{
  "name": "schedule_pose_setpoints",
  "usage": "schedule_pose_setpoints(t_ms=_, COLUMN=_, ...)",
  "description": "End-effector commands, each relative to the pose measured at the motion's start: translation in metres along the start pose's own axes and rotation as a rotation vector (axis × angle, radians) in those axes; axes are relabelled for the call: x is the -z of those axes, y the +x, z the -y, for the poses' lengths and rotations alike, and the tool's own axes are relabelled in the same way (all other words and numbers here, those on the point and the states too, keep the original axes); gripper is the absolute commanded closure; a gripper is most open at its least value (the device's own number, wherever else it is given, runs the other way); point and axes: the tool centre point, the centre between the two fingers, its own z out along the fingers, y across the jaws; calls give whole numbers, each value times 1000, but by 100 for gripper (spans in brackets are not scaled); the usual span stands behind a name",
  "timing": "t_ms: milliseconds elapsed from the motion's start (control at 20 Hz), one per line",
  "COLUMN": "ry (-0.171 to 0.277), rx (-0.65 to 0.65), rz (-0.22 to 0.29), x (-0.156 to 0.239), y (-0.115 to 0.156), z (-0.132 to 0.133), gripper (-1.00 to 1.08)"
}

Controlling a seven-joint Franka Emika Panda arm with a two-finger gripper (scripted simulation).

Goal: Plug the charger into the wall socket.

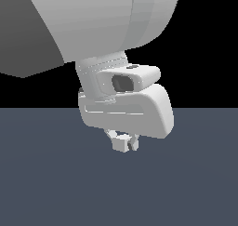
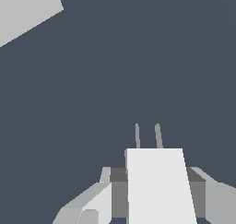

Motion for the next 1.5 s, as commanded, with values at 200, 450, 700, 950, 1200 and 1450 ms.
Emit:
schedule_pose_setpoints(t_ms=200, ry=64, rx=149, rz=-5, x=10, y=15, z=4, gripper=108)
schedule_pose_setpoints(t_ms=450, ry=117, rx=274, rz=-8, x=18, y=28, z=9, gripper=108)
schedule_pose_setpoints(t_ms=700, ry=164, rx=385, rz=-10, x=26, y=38, z=14, gripper=108)
schedule_pose_setpoints(t_ms=950, ry=204, rx=479, rz=-11, x=32, y=46, z=19, gripper=108)
schedule_pose_setpoints(t_ms=1200, ry=240, rx=564, rz=-11, x=38, y=52, z=24, gripper=108)
schedule_pose_setpoints(t_ms=1450, ry=275, rx=645, rz=-9, x=44, y=58, z=30, gripper=108)
